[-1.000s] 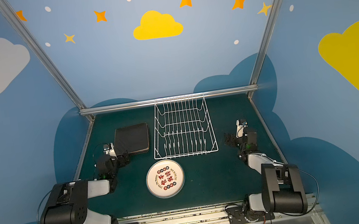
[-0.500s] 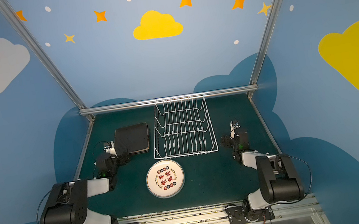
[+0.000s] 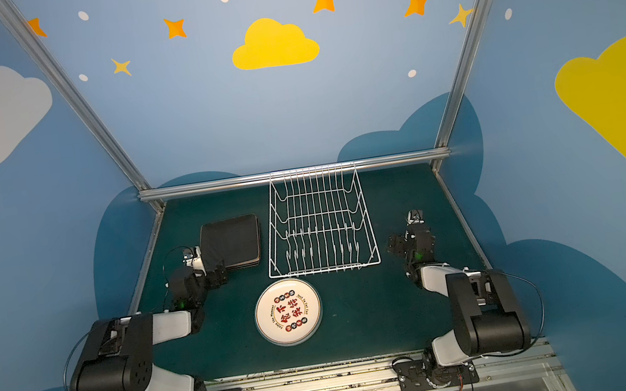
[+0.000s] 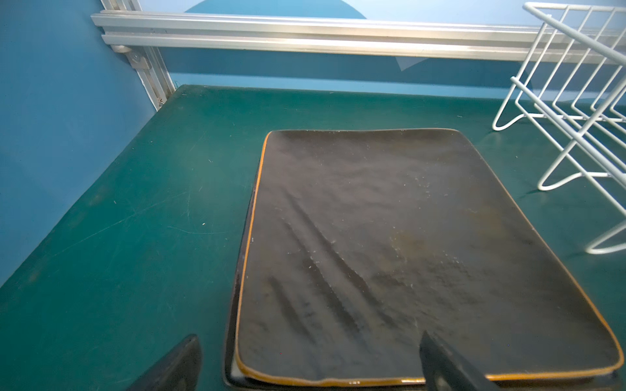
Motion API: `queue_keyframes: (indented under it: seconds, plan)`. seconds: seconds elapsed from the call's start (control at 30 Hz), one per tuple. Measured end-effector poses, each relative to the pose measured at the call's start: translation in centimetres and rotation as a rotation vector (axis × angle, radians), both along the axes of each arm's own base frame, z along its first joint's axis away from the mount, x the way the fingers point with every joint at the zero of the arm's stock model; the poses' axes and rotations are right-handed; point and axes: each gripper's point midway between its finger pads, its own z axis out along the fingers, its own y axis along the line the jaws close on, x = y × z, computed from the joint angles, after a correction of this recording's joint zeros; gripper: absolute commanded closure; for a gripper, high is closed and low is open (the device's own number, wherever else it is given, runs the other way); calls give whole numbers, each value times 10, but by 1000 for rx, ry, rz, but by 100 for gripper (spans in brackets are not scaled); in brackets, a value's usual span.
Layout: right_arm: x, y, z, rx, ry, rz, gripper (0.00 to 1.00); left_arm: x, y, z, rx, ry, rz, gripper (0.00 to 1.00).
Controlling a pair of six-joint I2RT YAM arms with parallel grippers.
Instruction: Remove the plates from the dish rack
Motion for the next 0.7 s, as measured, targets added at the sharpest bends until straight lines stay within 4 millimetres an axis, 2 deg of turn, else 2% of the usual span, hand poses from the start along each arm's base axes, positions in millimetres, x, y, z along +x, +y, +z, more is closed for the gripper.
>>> queue_keyframes:
  seconds: [0.7]
  plan:
    - [0,0,0,2,-1,-5,5,0,0,-1,1,8,-1,1]
